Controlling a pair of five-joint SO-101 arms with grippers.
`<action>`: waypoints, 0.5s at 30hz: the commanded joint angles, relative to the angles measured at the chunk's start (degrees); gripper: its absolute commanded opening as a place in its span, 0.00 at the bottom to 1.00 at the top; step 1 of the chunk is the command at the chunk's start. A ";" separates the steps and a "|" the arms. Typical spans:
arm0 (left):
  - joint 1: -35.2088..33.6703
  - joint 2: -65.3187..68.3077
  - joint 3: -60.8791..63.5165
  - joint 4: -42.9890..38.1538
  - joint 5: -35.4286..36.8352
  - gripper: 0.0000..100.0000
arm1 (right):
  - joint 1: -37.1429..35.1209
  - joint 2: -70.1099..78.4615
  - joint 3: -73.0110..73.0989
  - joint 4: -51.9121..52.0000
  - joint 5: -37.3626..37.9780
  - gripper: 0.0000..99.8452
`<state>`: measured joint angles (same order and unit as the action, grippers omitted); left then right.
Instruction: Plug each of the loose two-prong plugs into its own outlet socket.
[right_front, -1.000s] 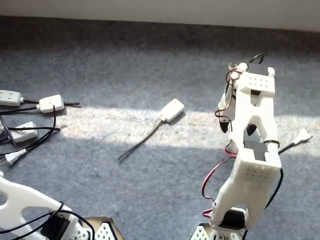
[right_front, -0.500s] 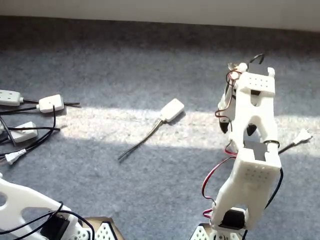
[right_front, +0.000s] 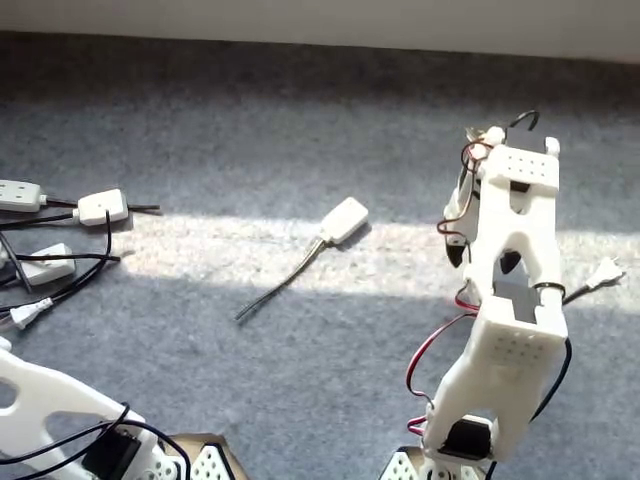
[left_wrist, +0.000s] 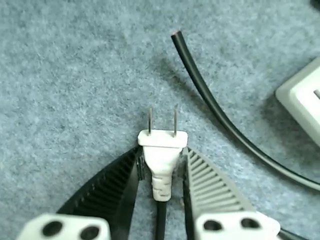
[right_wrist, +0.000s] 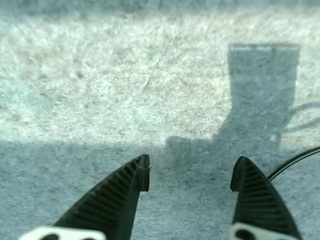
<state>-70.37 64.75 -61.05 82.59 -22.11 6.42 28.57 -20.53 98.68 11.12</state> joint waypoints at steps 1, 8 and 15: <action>1.19 0.75 -0.13 -0.88 -0.62 0.00 | 1.54 -3.74 -0.13 2.15 0.62 0.27; 5.58 -11.47 -0.13 7.65 -0.62 0.01 | 1.71 -3.74 -0.22 2.15 0.62 0.27; 14.29 -28.09 -0.13 15.82 -0.35 0.01 | 1.63 -3.74 -0.40 2.15 0.62 0.27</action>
<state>-62.20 48.48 -60.70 94.02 -22.11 7.65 28.57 -20.53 98.68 11.12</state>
